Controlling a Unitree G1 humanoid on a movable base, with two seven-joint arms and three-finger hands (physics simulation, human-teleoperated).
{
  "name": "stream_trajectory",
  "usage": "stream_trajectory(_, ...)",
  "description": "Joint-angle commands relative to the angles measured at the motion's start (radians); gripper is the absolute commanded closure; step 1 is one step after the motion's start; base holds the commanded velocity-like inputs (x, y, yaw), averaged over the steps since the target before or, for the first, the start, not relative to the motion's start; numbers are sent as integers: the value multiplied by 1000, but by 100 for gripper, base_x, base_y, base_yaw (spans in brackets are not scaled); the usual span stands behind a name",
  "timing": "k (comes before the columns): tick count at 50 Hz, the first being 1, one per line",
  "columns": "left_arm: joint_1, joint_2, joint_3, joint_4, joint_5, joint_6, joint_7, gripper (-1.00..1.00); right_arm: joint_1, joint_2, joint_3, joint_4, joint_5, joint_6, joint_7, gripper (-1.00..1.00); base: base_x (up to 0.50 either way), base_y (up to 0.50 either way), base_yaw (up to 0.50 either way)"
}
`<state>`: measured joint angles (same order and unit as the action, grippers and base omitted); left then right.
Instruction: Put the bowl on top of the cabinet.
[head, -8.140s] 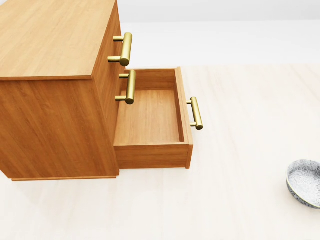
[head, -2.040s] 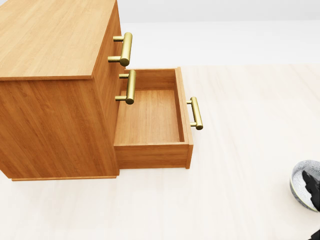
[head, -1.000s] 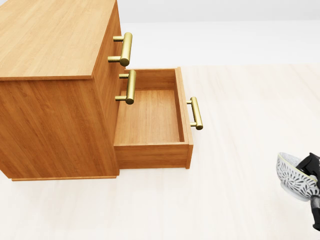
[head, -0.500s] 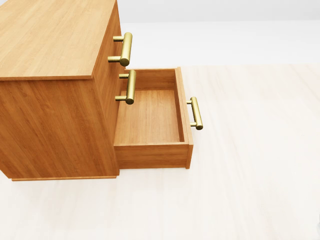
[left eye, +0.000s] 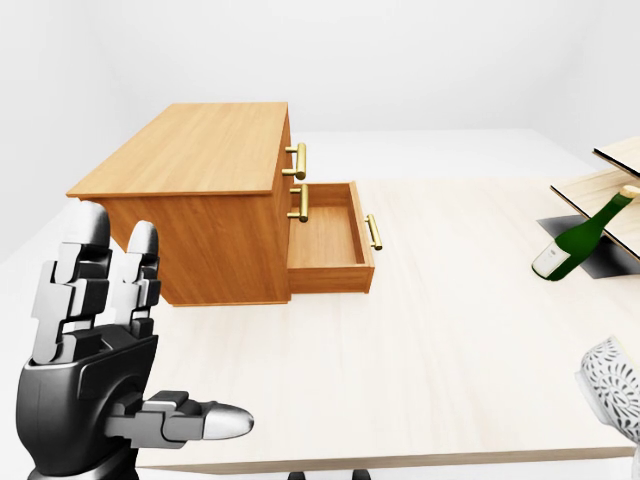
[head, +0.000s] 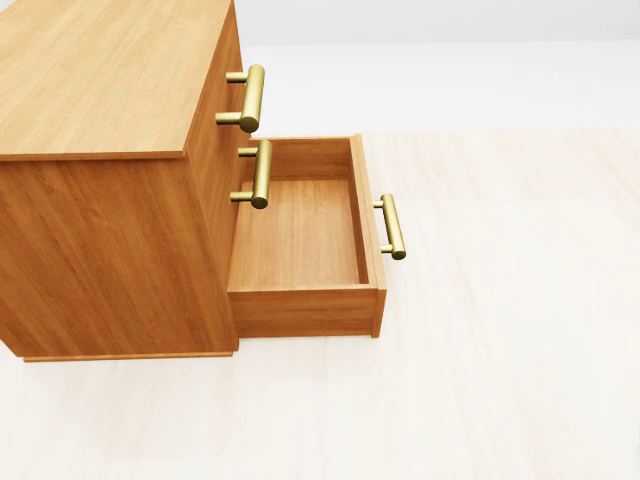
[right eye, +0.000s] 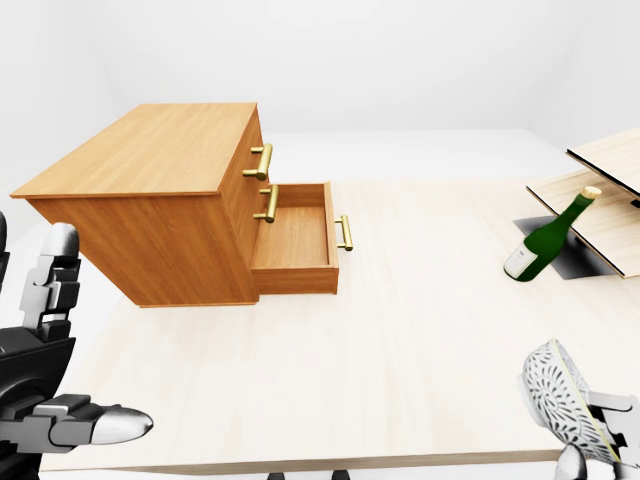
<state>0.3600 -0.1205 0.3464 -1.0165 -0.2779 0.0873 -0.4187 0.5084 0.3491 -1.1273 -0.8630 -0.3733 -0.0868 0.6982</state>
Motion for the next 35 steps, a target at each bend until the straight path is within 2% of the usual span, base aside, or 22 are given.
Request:
stream_trajectory(1,0,-1,1,-1,0,0,-1,-100,-14,0,-40,-4,23,0,0,100,0,0,0)
stream_trajectory(3,-1,0,2,-1,-1,0,-1,-100,-23,0,-40,3,18,0,0,100,0,0,0)
stream_trajectory(4,-3,0,2,2,0,0,0,-100,-32,0,-35,-4,-4,0,0,92,0,0,0)
stream_trajectory(6,-5,1,5,4,-4,0,0,-100,-30,0,-13,-55,5,0,0,100,0,0,0)
stream_trajectory(9,-9,2,1,14,-1,0,2,-100,-66,0,33,-173,-16,0,0,100,0,0,0)
stream_trajectory(14,-6,4,9,10,-10,0,3,-100,-156,0,95,-184,-113,0,0,100,0,0,0)
stream_trajectory(18,-16,7,10,20,-7,0,5,-100,-307,0,77,-184,-167,0,0,100,0,0,0)
stream_trajectory(22,-12,7,8,16,-6,0,6,-100,-572,0,52,-184,-290,0,0,100,0,0,0)
stream_trajectory(24,-13,7,8,17,-5,0,6,-100,-717,0,108,-184,-414,0,0,100,0,0,0)
stream_trajectory(26,-11,7,18,6,-15,0,6,-100,-810,0,234,-184,-565,0,0,100,0,0,0)
stream_trajectory(29,-11,5,23,2,-17,0,2,-100,-855,0,496,-184,-772,0,0,100,0,0,0)
stream_trajectory(30,-13,5,25,3,-17,0,2,-100,-865,-41,587,-184,-835,0,0,100,0,0,0)
stream_trajectory(32,-17,5,31,5,-20,0,2,-100,-918,-166,758,-184,-951,6,0,100,0,0,0)
stream_trajectory(34,-19,5,35,5,-23,0,1,-100,-975,-280,882,-184,-1027,151,0,100,0,0,0)
stream_trajectory(35,-17,4,37,3,-24,0,0,-100,-1006,-332,939,-184,-1059,174,0,100,0,0,0)
